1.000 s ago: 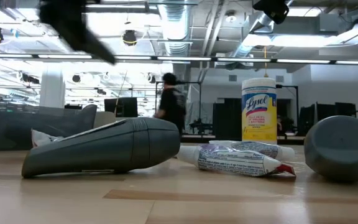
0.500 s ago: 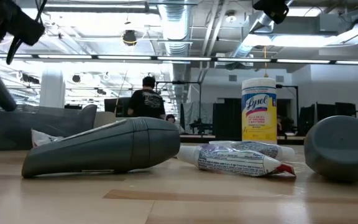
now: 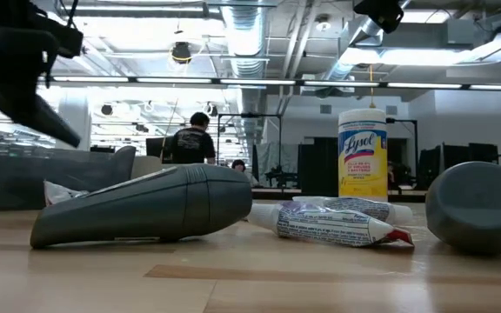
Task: Pick & Place Travel size toiletries
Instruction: Put the deodorant into the black bin
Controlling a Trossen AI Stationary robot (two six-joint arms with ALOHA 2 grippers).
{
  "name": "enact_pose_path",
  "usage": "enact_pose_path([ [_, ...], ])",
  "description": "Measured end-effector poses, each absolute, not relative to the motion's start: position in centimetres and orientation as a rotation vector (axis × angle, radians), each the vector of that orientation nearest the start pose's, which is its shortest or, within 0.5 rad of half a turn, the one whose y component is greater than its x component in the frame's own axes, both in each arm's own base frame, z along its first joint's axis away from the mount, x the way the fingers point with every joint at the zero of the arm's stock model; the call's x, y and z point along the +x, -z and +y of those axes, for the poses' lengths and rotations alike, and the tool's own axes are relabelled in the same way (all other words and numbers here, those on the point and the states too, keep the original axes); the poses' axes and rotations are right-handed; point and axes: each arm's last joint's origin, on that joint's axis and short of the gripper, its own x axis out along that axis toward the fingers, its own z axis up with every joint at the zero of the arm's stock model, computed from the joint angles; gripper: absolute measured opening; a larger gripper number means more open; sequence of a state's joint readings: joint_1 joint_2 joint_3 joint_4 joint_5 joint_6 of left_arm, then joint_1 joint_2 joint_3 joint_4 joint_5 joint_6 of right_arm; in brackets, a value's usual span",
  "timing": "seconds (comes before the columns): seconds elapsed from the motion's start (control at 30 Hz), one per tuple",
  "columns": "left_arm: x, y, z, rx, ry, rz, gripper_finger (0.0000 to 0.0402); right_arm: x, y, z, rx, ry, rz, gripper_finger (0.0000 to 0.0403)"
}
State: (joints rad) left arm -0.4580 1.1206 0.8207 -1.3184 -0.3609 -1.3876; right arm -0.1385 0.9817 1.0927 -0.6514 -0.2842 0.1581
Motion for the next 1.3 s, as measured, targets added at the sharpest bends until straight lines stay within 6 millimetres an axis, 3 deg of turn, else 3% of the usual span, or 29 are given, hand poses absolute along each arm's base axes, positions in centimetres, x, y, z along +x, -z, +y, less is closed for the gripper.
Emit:
enact_pose_path([
  [0.3,14.5,-23.0,-4.8,-0.344,-0.947,1.044,0.0198,19.1,-36.1,-1.8,0.267,-0.1,0.54,0.0256],
  [0.63,13.6,-19.7,-4.5,-0.344,-0.955,1.107,0.0197,19.1,-36.0,-1.8,0.261,-0.101,0.548,0.0256],
  [1.07,13.4,-19.5,-4.7,-0.396,-0.931,1.197,0.0201,19.0,-35.8,-1.8,0.262,-0.1,0.567,0.0256],
  [1.3,13.4,-19.5,-4.8,-0.408,-0.915,1.223,0.0223,19.0,-35.8,-1.8,0.247,-0.104,0.567,0.0256],
])
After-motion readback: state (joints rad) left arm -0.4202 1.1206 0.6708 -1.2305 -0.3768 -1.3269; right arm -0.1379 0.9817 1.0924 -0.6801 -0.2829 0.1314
